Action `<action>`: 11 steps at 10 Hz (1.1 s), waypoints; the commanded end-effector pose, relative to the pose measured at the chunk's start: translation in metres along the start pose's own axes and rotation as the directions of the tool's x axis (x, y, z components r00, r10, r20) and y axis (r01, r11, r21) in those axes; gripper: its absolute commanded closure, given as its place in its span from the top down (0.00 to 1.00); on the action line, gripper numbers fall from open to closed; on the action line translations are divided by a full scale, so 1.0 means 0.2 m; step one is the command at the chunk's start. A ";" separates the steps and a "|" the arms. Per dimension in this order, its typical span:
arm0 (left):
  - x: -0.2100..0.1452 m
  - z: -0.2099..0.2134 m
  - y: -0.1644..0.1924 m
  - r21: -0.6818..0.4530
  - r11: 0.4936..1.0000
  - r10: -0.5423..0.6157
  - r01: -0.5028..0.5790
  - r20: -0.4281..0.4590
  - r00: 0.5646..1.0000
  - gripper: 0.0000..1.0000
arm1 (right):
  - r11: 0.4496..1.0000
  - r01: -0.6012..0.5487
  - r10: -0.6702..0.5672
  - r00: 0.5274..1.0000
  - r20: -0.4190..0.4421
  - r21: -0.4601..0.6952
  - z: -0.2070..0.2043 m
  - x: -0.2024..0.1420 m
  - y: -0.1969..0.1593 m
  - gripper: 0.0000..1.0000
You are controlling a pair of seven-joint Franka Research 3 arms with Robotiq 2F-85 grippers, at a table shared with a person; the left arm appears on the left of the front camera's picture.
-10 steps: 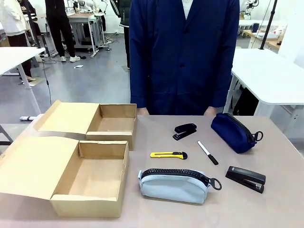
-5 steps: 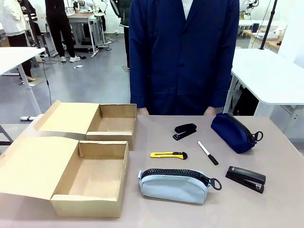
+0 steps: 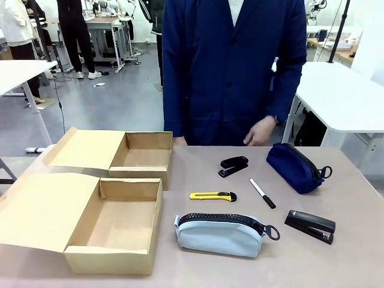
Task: Place items inside the box.
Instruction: Pick up a Pencil pouch or Stapler and place it inside the Mailer Box closest to the robot.
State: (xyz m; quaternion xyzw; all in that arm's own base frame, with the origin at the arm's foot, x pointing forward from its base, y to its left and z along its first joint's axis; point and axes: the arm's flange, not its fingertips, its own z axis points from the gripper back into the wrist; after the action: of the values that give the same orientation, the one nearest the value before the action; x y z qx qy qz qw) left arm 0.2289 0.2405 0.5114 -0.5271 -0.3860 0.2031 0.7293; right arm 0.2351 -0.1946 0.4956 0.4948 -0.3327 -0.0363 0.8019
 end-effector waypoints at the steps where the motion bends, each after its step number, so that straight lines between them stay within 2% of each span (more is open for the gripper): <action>1: 0.01 0.00 -0.01 -0.016 1.000 -0.024 0.024 0.008 1.000 1.00 | 0.923 -0.377 0.384 0.891 -0.242 0.074 -0.46 -0.24 0.14 1.00; 2: 0.01 0.00 -0.01 -0.016 1.000 -0.024 0.024 0.008 1.000 1.00 | 0.860 -0.496 0.502 0.784 -0.365 0.118 -0.62 -0.30 0.18 1.00; 3: 0.01 0.00 -0.01 -0.016 1.000 -0.024 0.024 0.008 1.000 1.00 | 0.824 -0.540 0.557 0.710 -0.431 0.173 -0.71 -0.34 0.22 1.00; 4: 0.01 0.00 -0.01 -0.016 1.000 -0.024 0.024 0.008 1.000 1.00 | 0.824 -0.548 0.550 0.709 -0.440 0.146 -0.72 -0.34 0.22 1.00; 5: 0.01 0.00 -0.01 -0.016 1.000 -0.024 0.024 0.008 1.000 1.00 | 0.828 -0.552 0.542 0.740 -0.398 0.101 -0.65 -0.32 0.21 1.00; 6: 0.01 0.00 -0.01 -0.016 1.000 -0.024 0.024 0.008 1.000 1.00 | 0.836 -0.547 0.533 0.791 -0.300 0.043 -0.49 -0.29 0.18 1.00; 7: 0.01 0.00 -0.01 -0.016 1.000 -0.024 0.024 0.008 1.000 1.00 | 0.838 -0.545 0.541 0.823 -0.174 0.027 -0.31 -0.29 0.15 1.00; 8: 0.01 0.00 -0.01 -0.016 1.000 -0.024 0.024 0.008 1.000 1.00 | 0.828 -0.559 0.560 0.828 -0.004 0.044 -0.06 -0.32 0.08 1.00; 10: 0.01 0.00 -0.01 -0.016 1.000 -0.024 0.024 0.008 1.000 1.00 | 0.835 -0.550 0.544 0.828 0.136 0.005 0.11 -0.40 -0.02 1.00; 11: 0.01 0.00 -0.01 -0.016 1.000 -0.024 0.024 0.008 1.000 1.00 | 0.843 -0.538 0.530 0.832 0.164 0.005 0.15 -0.42 -0.05 1.00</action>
State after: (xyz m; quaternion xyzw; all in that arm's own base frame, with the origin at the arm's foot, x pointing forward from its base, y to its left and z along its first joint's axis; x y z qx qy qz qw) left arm 0.2277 0.2413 0.5134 -0.5244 -0.3861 0.2046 0.7308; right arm 0.1623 -0.2397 0.4962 0.3942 -0.5118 0.1375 0.7509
